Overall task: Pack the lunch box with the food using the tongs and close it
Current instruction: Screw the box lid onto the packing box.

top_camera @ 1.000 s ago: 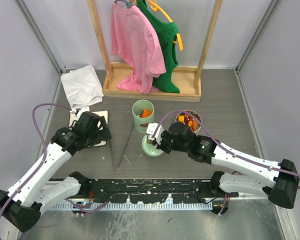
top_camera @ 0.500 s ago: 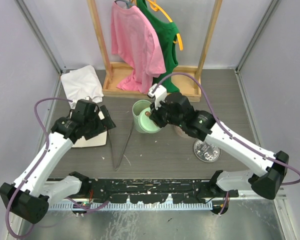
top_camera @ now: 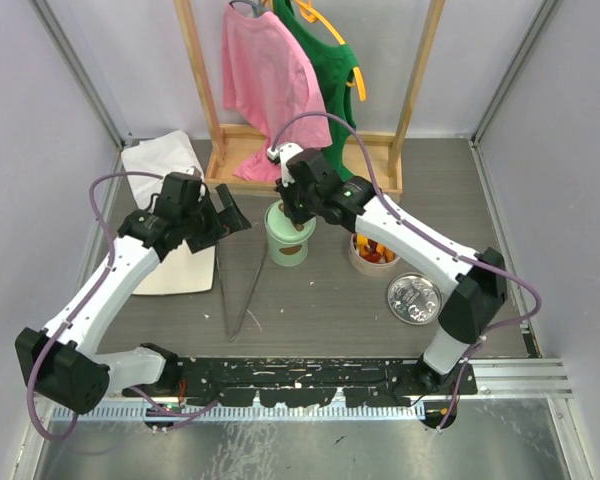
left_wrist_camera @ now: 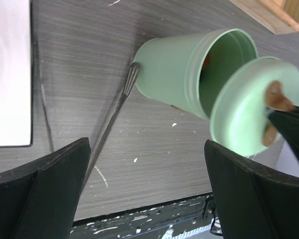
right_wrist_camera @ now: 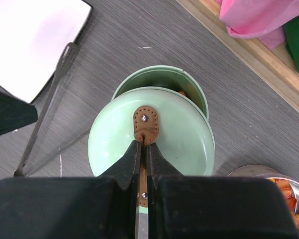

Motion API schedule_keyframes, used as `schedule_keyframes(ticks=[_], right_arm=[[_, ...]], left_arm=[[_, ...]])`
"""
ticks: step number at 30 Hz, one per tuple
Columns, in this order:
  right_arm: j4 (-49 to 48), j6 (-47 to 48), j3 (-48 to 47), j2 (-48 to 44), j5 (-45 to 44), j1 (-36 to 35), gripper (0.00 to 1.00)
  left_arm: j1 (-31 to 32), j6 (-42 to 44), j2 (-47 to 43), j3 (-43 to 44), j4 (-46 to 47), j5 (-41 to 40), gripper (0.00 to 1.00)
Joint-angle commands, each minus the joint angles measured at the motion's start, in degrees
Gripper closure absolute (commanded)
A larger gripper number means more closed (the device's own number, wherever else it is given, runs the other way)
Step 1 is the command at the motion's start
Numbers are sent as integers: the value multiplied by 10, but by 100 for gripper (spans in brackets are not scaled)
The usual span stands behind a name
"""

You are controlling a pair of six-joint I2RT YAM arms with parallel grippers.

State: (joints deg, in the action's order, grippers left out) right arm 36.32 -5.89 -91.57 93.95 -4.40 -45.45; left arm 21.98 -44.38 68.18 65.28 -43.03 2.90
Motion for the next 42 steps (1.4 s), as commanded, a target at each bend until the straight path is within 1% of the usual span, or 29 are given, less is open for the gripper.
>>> schedule_keyframes(ticks=[1,9,11,18,24,26,33,37,42], right_arm=[[10,-1,-60,29,-5,11,99],[16,7,-101,87,33,31,97],[16,8,-108,95,40,33,97],[6,7,-107,109,57,34,96],[5,3,-99,119,80,34,94],[4,4,-96,120,80,34,94],[3,2,-87,123,50,34,92],[-9,-11,-75,113,48,44,92],[-15,-37,-66,112,77,54,89]], left_arm=[[-4,-9,14,32,63,38,2],[-6,-19,41,23,112,71,0],[-7,-20,66,23,120,85,1],[-7,-27,101,19,155,127,8],[-7,-35,124,17,177,153,12],[-7,-37,131,15,185,159,17],[-7,-40,161,25,186,172,27],[-7,-42,160,26,193,177,28],[-7,-41,158,31,192,176,28]])
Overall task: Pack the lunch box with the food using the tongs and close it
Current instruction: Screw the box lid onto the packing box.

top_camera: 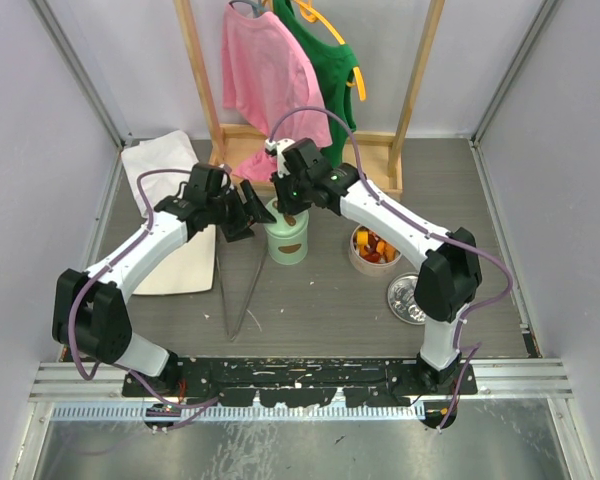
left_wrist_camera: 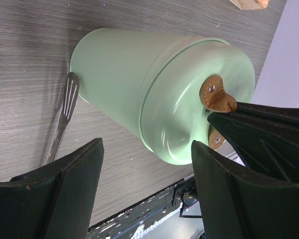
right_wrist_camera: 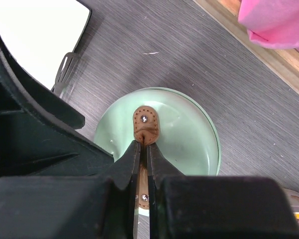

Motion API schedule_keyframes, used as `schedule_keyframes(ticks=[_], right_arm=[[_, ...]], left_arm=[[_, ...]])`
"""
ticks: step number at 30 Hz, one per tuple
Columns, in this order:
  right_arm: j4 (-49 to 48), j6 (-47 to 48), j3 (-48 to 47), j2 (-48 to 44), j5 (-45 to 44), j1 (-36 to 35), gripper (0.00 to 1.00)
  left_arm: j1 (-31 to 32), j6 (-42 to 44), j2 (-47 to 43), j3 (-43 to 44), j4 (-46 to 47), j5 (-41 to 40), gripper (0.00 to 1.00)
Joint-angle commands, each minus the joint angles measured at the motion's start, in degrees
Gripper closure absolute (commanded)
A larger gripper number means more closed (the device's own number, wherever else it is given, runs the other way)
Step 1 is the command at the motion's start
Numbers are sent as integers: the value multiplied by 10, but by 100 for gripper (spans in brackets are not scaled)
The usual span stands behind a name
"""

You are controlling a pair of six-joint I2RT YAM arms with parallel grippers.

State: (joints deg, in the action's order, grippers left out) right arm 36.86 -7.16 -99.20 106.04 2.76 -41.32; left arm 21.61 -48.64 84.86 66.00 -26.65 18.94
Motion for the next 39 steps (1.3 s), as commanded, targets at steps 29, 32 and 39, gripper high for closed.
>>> schedule_keyframes(ticks=[29,32,39], right_arm=[[-263,-284,334,-292,-54,43,37],[-353,-359,407,-316,10,86,37],[-413,-425,429,-278,86,128,37]], left_arm=[[-12,44,40,88,-2,-2,28],[-18,57,53,103,1,12,29],[-23,95,103,159,-21,50,33]])
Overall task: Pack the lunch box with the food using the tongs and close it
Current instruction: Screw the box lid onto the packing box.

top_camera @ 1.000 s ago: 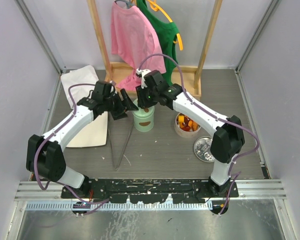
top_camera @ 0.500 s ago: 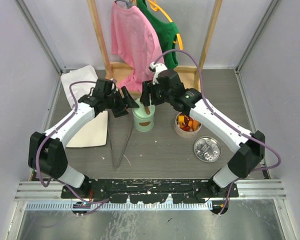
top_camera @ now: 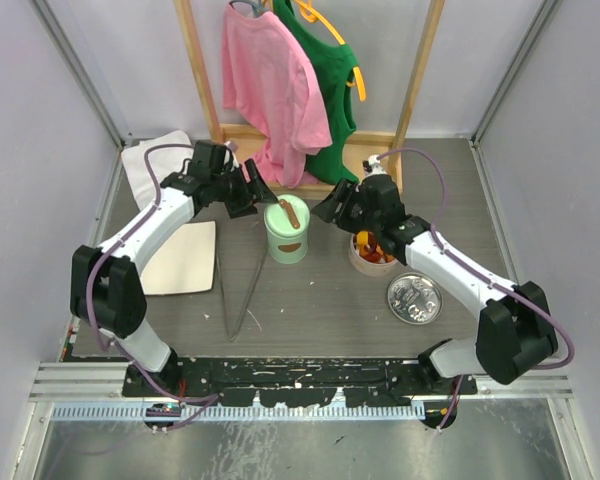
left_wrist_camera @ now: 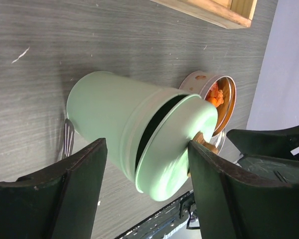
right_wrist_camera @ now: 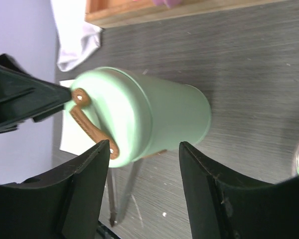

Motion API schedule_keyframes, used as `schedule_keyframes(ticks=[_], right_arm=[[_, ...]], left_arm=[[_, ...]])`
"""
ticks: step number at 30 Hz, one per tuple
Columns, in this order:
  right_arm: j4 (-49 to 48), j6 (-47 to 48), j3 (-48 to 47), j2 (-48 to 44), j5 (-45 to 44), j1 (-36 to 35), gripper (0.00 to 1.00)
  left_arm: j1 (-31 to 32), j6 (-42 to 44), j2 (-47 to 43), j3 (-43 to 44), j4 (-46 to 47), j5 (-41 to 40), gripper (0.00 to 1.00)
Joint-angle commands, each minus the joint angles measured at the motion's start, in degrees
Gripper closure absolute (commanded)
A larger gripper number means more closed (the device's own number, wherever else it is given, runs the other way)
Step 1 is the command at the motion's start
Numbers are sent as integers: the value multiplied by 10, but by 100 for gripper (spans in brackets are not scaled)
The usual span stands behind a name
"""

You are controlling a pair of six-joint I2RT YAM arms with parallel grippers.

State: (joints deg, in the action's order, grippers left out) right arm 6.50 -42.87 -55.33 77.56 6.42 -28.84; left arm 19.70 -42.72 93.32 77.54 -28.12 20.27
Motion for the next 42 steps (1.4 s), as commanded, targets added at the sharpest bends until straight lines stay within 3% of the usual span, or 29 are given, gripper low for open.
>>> schedule_keyframes(ticks=[1,10,19,33,37,42], right_arm=[[-119,-79,-7,15,51,5,37],[-172,-149,-6,80,85,10,41],[-127,-108,-51,126,68,20,44],[-52,-67,-110,215,82,26,41],[-56,-61,-120,237,125,31,38],[-56,-60,-137,262,162,30,41]], left_arm=[[-5,40,25,50,-15,41,33],[-15,53,60,63,-25,72,41],[-16,68,89,89,-49,94,43],[-18,85,151,107,-68,120,46],[-20,79,171,118,-40,174,41],[-20,76,200,131,-18,269,52]])
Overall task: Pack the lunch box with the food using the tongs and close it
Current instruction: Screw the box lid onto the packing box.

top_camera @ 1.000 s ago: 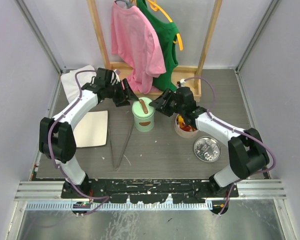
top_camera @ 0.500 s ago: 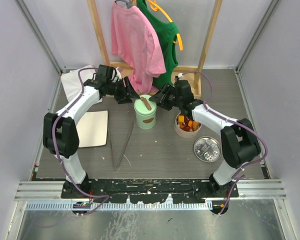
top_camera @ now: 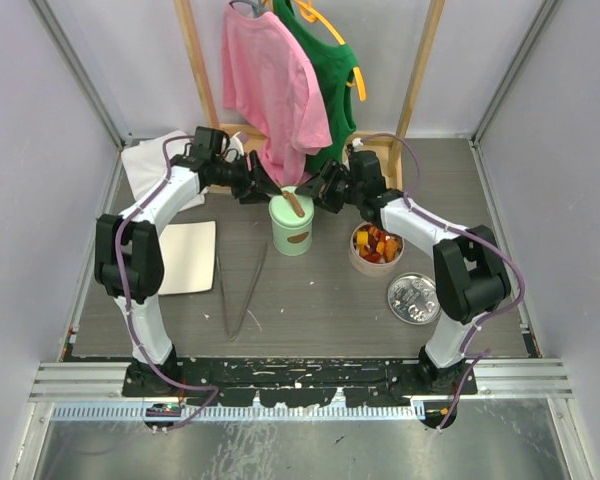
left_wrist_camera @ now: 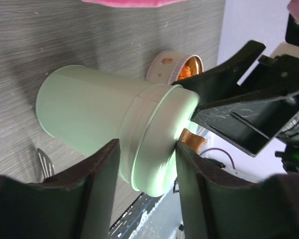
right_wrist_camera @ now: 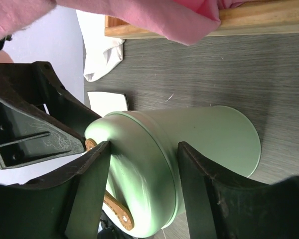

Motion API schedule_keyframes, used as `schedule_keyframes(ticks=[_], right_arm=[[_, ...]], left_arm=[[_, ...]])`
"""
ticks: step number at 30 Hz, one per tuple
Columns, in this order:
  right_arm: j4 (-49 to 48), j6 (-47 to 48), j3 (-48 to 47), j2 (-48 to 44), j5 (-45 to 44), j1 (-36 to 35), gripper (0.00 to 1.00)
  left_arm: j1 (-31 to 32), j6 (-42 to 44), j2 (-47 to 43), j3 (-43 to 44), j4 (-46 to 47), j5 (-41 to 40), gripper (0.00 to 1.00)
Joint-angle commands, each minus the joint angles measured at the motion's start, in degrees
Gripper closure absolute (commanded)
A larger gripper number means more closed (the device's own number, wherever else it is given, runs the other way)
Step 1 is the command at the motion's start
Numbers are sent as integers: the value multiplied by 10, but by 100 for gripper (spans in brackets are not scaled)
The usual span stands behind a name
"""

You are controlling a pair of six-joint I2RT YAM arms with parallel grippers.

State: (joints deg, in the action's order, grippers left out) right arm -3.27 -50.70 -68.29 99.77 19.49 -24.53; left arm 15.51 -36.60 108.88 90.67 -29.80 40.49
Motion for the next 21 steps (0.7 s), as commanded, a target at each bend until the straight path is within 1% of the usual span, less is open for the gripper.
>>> schedule_keyframes(ticks=[1,3,7,9,12,14,19,21], right_arm=[[42,19,-9,42,36,-13,42],[43,22,-9,44,44,-13,44],[52,34,-13,49,63,-13,43],[63,45,-14,51,74,-13,45],[92,67,-21,54,92,-14,47],[99,79,-13,45,89,-14,46],[103,98,13,16,102,-14,44],[118,104,19,-2,90,-14,42]], left_arm=[[22,17,46,-2,-1,76,56],[22,22,46,-8,-9,77,62],[22,25,49,-31,-23,68,66],[22,25,49,-48,-28,61,70],[25,28,45,-72,-36,60,73],[29,29,33,-95,-38,55,75],[46,12,-13,-169,-23,31,77],[46,-7,-35,-199,-12,1,74]])
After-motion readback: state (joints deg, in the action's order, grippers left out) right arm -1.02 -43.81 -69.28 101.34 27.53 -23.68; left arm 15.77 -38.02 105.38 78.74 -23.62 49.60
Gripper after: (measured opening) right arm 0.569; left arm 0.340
